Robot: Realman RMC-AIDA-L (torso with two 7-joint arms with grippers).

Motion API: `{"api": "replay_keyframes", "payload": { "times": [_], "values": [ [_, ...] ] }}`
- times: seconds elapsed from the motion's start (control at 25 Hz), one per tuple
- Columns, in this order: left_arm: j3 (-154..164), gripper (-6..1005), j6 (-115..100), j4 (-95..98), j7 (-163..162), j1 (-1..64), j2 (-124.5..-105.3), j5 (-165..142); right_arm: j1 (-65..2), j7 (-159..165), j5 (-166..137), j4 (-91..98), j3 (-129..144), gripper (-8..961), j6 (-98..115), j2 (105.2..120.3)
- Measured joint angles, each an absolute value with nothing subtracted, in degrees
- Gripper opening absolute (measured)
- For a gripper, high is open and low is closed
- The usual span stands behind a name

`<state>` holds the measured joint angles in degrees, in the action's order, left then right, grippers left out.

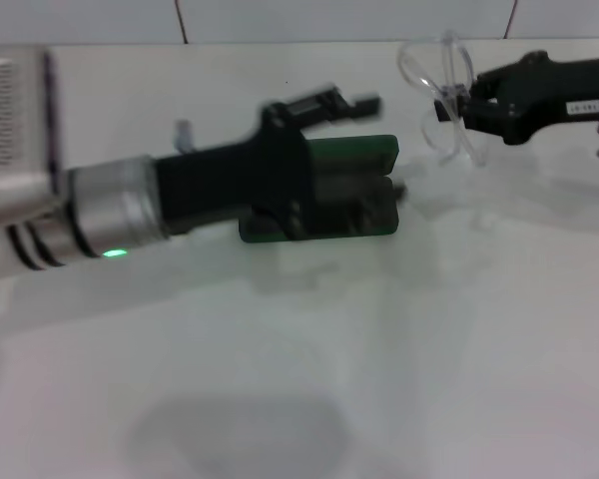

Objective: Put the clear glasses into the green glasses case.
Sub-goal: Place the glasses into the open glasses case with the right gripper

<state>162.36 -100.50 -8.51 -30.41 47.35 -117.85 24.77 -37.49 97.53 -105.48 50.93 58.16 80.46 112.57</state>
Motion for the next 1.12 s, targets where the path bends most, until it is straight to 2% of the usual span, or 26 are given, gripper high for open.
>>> {"api": "replay_keyframes", "payload": {
  "times": [0.2,0.28,0.6,1.12],
  "values": [
    [162.19,816,-101.91,-9.18,-31.84,42.74,-117.5,38.16,-38.06,95.97,-110.0,56.46,62.02,114,78.58,115.17],
    [162.17,816,-101.53,-9.52,-33.49,41.03,-117.32,43.95,-38.86,96.67,-112.38,57.96,67.16,114,75.83,115.71],
    [162.48,816,-92.39,-12.23,-41.83,37.22,-117.47,62.08,-40.27,104.32,-120.14,61.56,92.37,113,59.71,115.92],
    [162.64,816,-87.94,-11.95,-41.66,38.3,-117.65,62.54,-39.67,107.74,-124.15,59.76,109.59,113,36.57,116.17]
  ]
}}
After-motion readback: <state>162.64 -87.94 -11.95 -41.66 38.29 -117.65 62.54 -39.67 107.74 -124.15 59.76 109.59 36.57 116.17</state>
